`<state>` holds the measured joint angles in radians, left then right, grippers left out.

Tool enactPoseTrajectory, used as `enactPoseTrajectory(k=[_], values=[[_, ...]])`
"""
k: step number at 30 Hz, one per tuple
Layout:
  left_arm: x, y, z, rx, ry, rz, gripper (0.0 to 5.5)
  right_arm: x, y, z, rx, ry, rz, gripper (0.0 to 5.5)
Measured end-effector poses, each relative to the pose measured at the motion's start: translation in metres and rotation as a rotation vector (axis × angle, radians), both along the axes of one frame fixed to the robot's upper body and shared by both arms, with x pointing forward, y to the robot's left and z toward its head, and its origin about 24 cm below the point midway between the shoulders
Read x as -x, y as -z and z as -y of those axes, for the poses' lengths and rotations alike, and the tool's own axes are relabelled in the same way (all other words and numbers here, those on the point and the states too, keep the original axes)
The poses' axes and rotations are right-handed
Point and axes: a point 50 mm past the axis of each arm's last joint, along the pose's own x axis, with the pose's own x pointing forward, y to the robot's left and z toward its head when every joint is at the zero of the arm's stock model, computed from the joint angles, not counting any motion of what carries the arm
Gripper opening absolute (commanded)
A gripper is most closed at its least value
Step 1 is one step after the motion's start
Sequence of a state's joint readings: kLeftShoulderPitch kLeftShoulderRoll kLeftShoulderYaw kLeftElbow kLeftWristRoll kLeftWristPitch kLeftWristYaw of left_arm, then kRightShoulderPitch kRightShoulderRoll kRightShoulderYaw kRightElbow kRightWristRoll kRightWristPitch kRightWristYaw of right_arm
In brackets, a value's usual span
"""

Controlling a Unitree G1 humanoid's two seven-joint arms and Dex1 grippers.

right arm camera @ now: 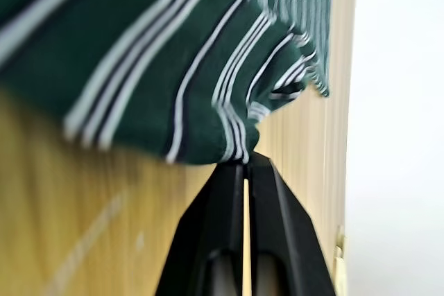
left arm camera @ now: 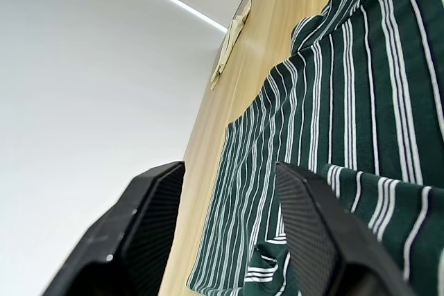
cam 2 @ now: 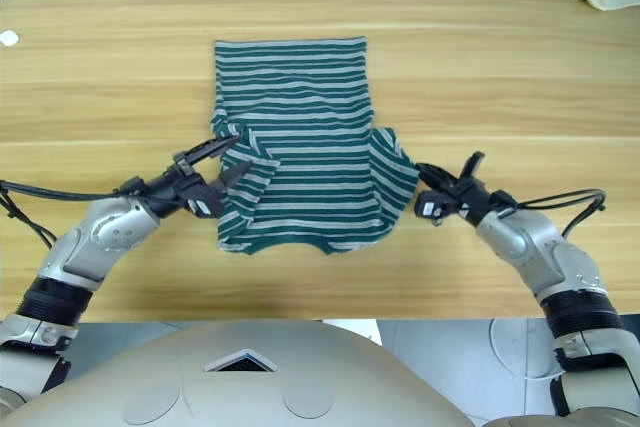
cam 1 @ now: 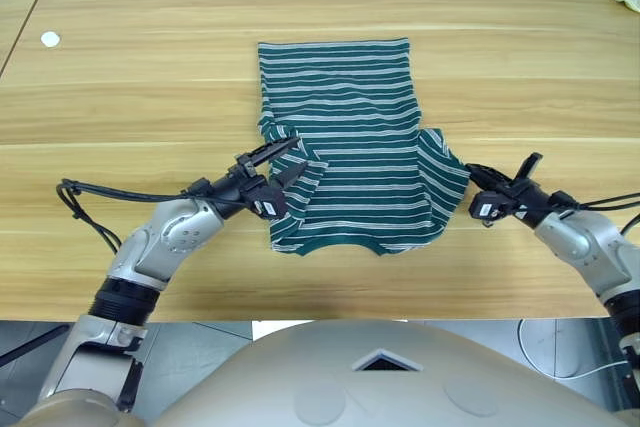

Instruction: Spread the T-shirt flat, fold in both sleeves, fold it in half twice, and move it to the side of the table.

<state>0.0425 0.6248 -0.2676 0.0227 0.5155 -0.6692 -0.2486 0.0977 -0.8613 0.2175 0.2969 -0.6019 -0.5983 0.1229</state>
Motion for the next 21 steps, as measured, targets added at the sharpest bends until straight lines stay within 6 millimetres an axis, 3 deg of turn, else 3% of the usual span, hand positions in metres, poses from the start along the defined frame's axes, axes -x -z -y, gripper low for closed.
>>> enactPoseTrajectory(k=[13,21], values=[[0.001,0.002,-0.002,0.001,-0.010,-0.008,2.44,-0.012,-0.002,-0.017,-0.104,0.054,0.134,0.00],[-0.001,0.007,0.001,0.014,-0.019,-0.023,2.44,0.000,-0.004,-0.057,-0.190,-0.106,0.106,0.00]])
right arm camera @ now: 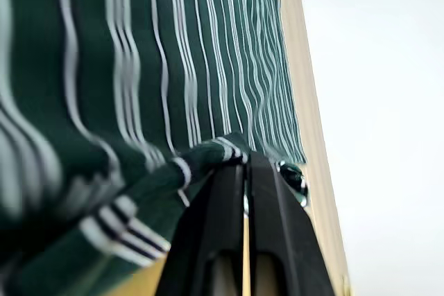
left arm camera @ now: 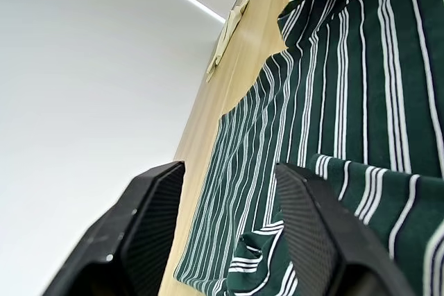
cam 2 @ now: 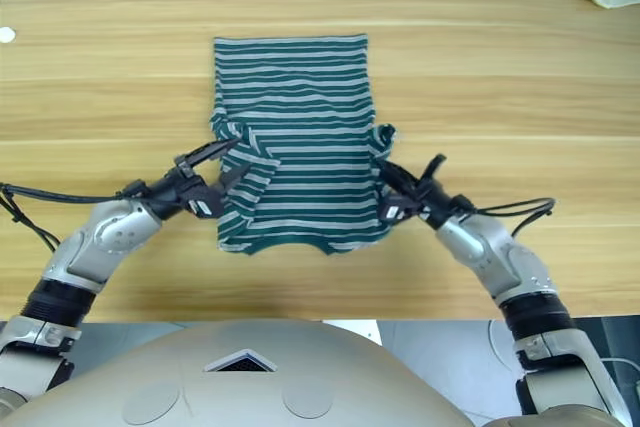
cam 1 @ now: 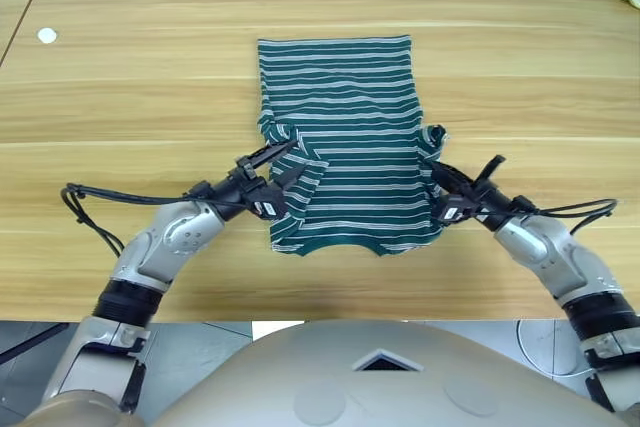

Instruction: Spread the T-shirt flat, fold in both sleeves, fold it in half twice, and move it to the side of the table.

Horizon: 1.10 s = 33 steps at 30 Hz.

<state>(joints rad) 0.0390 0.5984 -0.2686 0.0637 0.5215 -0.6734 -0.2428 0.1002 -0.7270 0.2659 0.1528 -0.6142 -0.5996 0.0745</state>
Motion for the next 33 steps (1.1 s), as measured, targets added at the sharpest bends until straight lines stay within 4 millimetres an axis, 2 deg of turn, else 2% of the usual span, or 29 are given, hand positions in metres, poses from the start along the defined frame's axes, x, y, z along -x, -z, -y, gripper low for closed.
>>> enactPoseTrajectory(k=[6,15,23,27,30,33], values=[[-0.001,0.004,0.001,0.005,-0.003,-0.014,2.44,0.002,-0.010,-0.011,-0.043,-0.048,0.022,0.00],[-0.004,0.006,0.005,0.024,0.008,-0.010,2.44,-0.010,-0.026,-0.002,-0.047,0.010,0.101,0.00],[-0.004,0.009,0.007,0.025,0.014,-0.024,2.44,-0.004,-0.010,-0.025,-0.052,-0.084,0.013,0.00],[-0.004,0.010,0.008,0.023,0.015,-0.028,2.44,0.000,-0.003,-0.035,-0.054,-0.128,-0.020,0.75],[-0.004,0.010,0.006,0.024,0.013,-0.030,2.87,0.001,0.000,-0.034,-0.041,-0.128,-0.044,1.29],[-0.005,0.002,-0.004,0.035,-0.014,-0.020,3.39,0.001,0.000,-0.034,-0.035,-0.132,-0.049,1.82]])
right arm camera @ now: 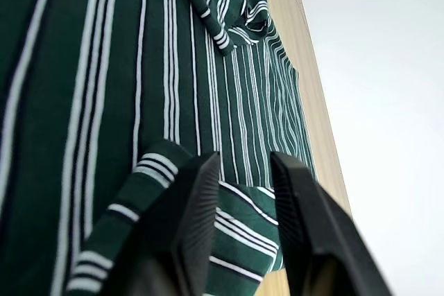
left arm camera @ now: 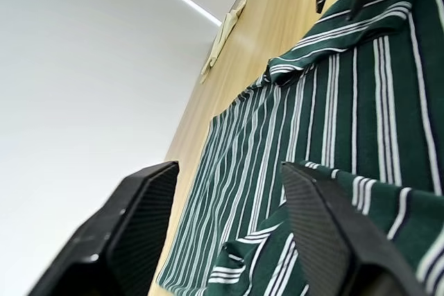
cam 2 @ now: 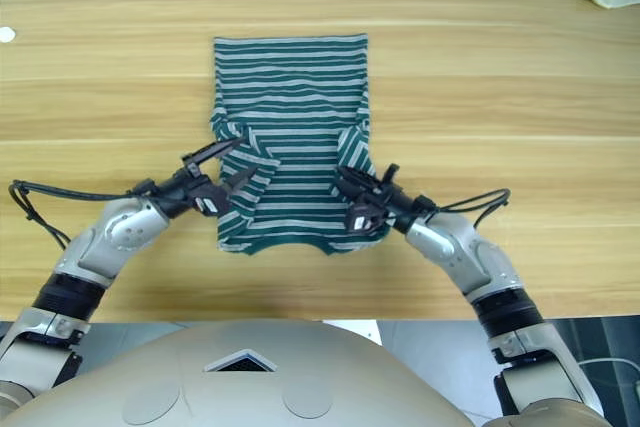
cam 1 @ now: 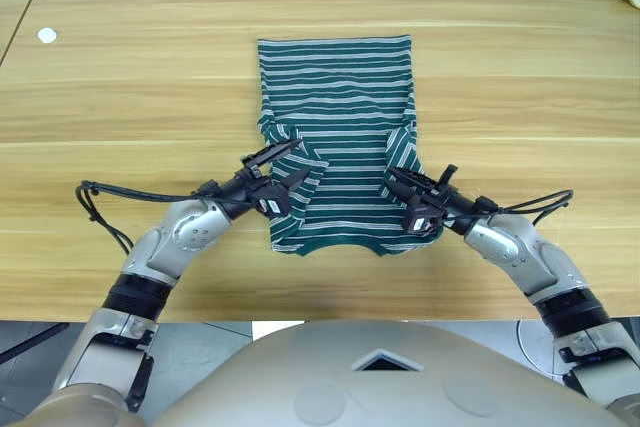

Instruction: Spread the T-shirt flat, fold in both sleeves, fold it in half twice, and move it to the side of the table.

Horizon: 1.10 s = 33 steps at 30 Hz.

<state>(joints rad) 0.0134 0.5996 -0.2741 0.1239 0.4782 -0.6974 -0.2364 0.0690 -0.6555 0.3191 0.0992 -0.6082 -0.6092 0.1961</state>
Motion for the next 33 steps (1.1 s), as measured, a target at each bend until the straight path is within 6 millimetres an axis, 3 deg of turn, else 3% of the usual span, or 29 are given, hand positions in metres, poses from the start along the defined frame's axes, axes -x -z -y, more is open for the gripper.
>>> enactPoseTrajectory(k=[4,8,12,16,21,27,33], values=[[0.003,-0.008,-0.016,-0.002,-0.038,0.002,4.09,-0.001,-0.006,0.001,-0.017,0.005,0.014,2.55],[0.014,-0.014,-0.036,-0.042,-0.076,-0.019,4.39,-0.006,-0.031,0.009,-0.127,0.056,0.055,2.63],[0.041,-0.014,-0.071,-0.203,-0.070,-0.140,4.39,-0.009,-0.056,0.044,-0.125,0.135,0.080,2.63],[0.062,-0.005,-0.088,-0.357,-0.011,-0.301,3.79,0.010,-0.056,0.085,0.068,0.186,-0.035,2.63],[0.069,-0.001,-0.089,-0.402,0.083,-0.388,2.90,0.041,-0.039,0.097,0.185,0.176,-0.226,2.63],[0.060,0.008,-0.069,-0.397,0.173,-0.384,2.90,0.060,-0.029,0.100,0.243,0.175,-0.328,2.63],[0.046,0.012,-0.042,-0.409,0.310,-0.299,2.90,0.059,-0.023,0.093,0.248,0.133,-0.334,2.63]])
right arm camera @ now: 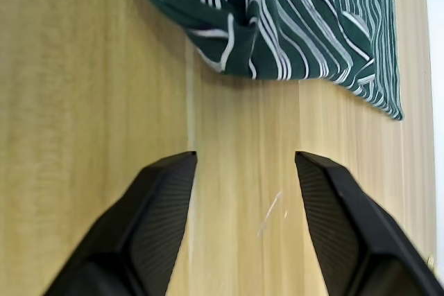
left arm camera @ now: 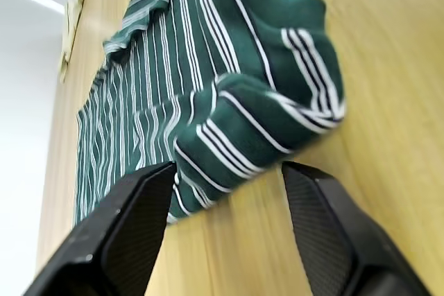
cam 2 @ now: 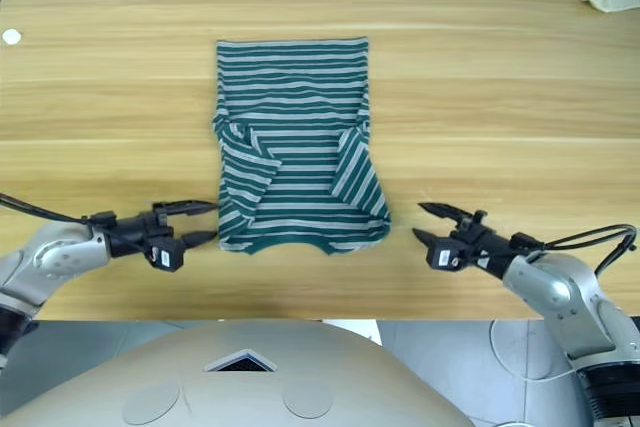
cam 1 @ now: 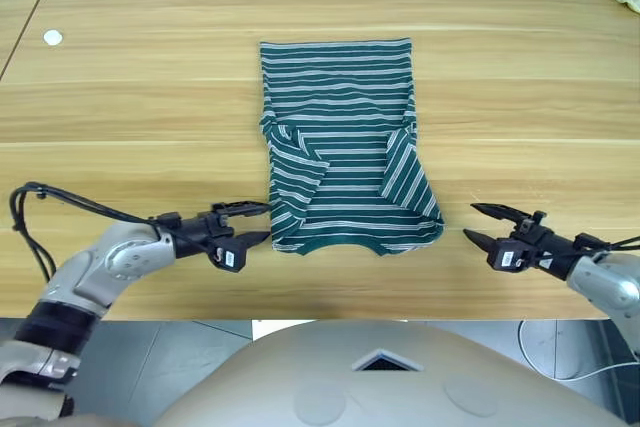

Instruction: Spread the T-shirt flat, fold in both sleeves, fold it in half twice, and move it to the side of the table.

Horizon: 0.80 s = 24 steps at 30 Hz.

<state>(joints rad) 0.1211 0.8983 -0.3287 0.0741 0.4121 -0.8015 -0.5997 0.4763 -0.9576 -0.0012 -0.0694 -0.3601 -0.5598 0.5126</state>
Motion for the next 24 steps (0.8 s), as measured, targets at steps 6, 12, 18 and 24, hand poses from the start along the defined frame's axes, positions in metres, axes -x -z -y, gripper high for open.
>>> enactPoseTrajectory(k=[6,12,18,24], values=[[-0.005,0.002,0.009,0.006,0.060,0.011,2.90,-0.006,0.005,-0.012,-0.027,-0.052,0.010,2.63],[-0.005,0.004,0.009,0.002,0.083,-0.001,2.07,-0.012,0.008,-0.019,-0.048,-0.079,0.025,2.63],[0.000,0.009,0.009,-0.001,0.104,-0.031,0.97,-0.015,0.009,-0.025,-0.056,-0.126,0.029,2.63],[0.004,0.011,0.010,-0.014,0.134,-0.056,0.01,-0.011,0.010,-0.034,-0.078,-0.177,0.020,2.63]])
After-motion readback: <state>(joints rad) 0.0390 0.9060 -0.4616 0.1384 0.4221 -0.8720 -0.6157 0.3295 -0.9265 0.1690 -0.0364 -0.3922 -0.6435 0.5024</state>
